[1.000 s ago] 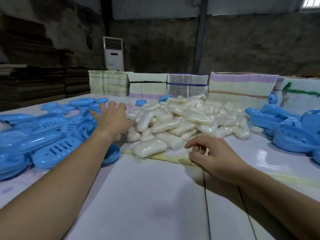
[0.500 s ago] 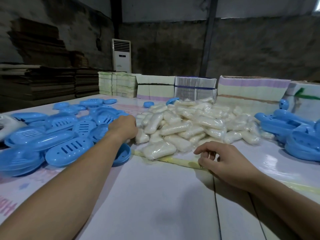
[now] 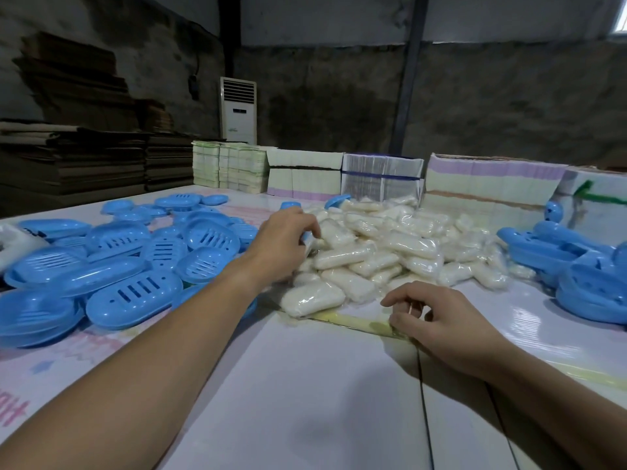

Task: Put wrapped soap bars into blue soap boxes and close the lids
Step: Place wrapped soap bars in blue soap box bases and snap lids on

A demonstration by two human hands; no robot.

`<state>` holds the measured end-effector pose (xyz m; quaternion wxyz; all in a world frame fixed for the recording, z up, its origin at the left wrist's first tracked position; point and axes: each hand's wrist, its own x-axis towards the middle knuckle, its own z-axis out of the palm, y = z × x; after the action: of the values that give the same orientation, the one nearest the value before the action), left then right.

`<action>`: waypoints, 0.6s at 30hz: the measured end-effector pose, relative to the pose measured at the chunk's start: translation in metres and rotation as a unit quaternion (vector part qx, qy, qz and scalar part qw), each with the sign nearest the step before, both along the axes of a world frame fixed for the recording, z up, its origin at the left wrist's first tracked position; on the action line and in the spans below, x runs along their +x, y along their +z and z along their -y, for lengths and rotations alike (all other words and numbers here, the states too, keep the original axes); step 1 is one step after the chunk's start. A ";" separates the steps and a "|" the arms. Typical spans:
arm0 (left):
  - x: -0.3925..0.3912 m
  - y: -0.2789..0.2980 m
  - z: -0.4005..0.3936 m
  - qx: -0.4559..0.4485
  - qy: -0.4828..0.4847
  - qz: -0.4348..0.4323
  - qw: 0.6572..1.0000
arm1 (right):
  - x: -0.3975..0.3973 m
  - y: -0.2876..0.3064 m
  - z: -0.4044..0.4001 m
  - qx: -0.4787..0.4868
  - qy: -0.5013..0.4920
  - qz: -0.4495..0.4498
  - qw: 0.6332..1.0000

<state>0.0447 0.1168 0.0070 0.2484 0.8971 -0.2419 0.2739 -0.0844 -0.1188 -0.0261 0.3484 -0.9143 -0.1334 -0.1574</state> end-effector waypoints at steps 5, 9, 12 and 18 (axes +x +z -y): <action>-0.045 -0.002 0.040 -0.037 -0.227 -0.024 0.973 | 0.003 0.002 0.003 0.029 -0.034 0.037 0.998; -0.067 -0.006 0.057 -0.062 -0.321 -0.067 0.943 | 0.007 0.003 0.012 0.078 -0.093 0.066 0.990; -0.066 -0.007 0.058 -0.026 -0.328 -0.071 0.942 | 0.008 0.004 0.018 0.082 -0.124 0.061 0.987; -0.047 -0.008 0.034 0.129 -0.220 -0.113 0.960 | 0.007 0.008 0.024 0.080 -0.163 0.051 0.982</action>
<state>-0.0021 0.0829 -0.0015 0.2099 0.8714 -0.4369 0.0759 -0.0771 -0.1423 -0.0185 0.3829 -0.8838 0.0124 -0.2685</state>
